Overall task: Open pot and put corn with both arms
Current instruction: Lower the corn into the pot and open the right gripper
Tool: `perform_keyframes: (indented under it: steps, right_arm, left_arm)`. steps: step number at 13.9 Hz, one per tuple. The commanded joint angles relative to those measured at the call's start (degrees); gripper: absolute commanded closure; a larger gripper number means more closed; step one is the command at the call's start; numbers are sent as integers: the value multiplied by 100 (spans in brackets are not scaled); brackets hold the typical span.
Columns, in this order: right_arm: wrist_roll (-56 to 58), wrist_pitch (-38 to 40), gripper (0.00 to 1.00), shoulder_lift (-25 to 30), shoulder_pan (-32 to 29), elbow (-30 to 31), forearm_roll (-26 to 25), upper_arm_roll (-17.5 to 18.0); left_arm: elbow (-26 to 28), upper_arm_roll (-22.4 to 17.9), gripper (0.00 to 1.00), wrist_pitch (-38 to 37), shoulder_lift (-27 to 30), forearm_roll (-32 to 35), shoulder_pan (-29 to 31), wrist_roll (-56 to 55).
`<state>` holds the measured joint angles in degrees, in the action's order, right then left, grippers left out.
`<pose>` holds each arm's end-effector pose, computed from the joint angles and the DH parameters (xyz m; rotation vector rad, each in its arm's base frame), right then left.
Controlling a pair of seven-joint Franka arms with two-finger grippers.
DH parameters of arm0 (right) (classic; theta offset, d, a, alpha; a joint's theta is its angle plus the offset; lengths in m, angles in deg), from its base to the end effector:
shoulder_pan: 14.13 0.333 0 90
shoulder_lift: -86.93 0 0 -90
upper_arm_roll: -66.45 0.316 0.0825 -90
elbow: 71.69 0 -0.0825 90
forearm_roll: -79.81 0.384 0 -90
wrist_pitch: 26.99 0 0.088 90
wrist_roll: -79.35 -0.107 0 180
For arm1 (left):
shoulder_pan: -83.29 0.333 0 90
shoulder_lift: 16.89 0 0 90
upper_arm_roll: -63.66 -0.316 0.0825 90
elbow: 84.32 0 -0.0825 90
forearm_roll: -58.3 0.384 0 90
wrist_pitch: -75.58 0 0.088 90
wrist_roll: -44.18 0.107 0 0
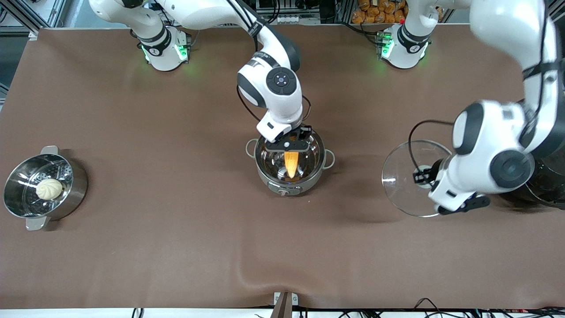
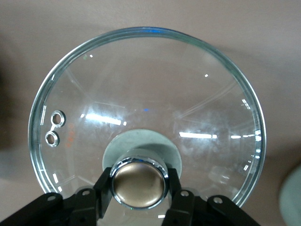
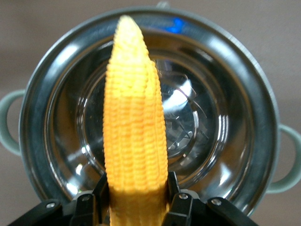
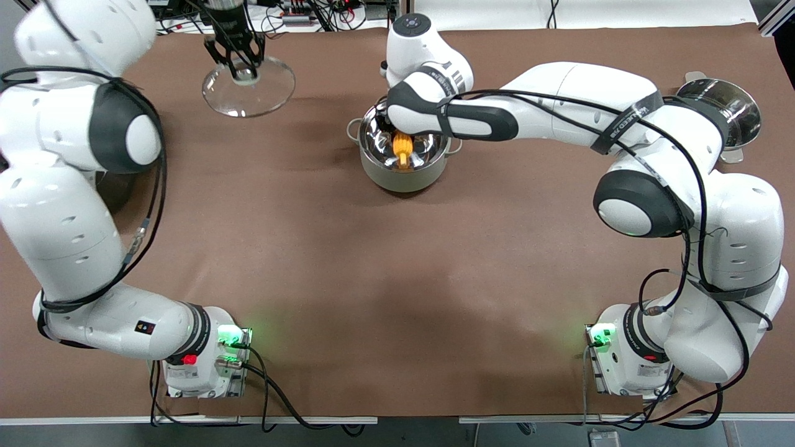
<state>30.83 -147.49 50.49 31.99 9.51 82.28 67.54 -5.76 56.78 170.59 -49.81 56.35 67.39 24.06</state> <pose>0.4935 0.5322 0.3308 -3.0709 0.0734 0.0042 0.6709 -0.1252 0.3640 -2.9969 -0.2882 0.4027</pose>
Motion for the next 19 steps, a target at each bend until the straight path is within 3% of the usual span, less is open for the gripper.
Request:
perform_keyframes:
  steps: [1,3,8,9,10,13,16,18,19]
  right_arm:
    - [-60,124,0,-3,-68,-140,-71,40]
    - [-8,185,0,128,-111,-140,-98,32]
    - [1072,1055,0,1032,-1155,-62,-1,31]
    - [1265,1238,0,1200,-1427,-52,16,40]
    - [1458,1423,0,1375,-1673,-52,51,49]
    - [2089,1950,0,1868,-2552,-18,333,40]
    - [2971,2083,0,2421,-3307,447,324,-4]
    - [3033,2574,0,2615,-3626,422,1,-21]
    - [3120,2776,0,2747,-3688,422,-401,-4]
  left_arm:
    - [-174,38,100,498,-616,-208,26,96]
    - [-156,29,100,885,-863,-218,-9,35]
    - [-69,73,100,1528,-1224,-244,-27,34]
    - [-25,73,72,1537,-1242,-244,-27,34]
    - [2,73,2,1546,-1242,-235,-53,52]
    - [116,64,0,1520,-1164,-218,-80,35]
    - [125,64,0,1450,-779,-218,-71,-27]
    - [160,64,0,1345,-322,-200,-45,-27]
    - [247,64,0,1301,-6,-183,8,-18]
